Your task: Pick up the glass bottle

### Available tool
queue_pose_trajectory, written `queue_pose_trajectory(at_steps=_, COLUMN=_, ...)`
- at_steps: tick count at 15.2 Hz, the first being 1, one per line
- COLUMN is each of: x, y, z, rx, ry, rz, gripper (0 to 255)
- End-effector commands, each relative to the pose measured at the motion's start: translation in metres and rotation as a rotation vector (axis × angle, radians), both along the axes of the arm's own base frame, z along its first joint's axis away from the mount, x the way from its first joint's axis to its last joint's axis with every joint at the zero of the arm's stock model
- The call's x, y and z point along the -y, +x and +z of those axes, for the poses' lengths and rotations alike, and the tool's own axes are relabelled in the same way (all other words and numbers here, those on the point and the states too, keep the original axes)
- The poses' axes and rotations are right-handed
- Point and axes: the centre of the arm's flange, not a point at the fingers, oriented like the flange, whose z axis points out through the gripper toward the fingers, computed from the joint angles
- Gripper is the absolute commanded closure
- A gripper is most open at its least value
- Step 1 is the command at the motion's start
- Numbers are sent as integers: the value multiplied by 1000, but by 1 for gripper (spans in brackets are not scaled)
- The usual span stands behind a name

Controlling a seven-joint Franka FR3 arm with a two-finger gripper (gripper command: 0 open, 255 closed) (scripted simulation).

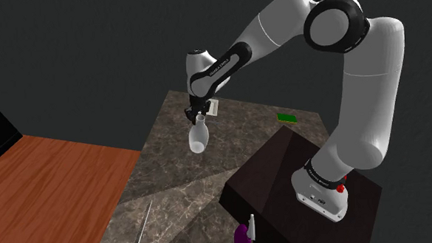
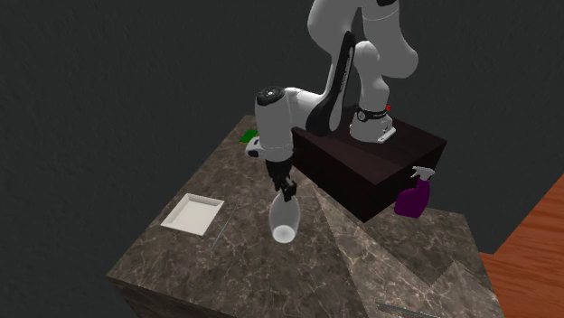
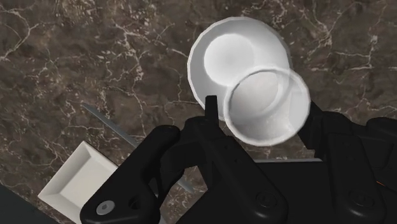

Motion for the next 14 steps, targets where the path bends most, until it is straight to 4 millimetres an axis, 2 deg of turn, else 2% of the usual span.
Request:
queue_pose_trajectory(at_steps=1, x=0, y=0, z=10, rx=0, ry=0, rz=0, gripper=255)
queue_pose_trajectory(at_steps=12, x=0, y=0, z=68, rx=0, ry=0, rz=0, gripper=255)
queue_pose_trajectory(at_steps=14, x=0, y=0, z=69, rx=0, ry=0, rz=0, gripper=255)
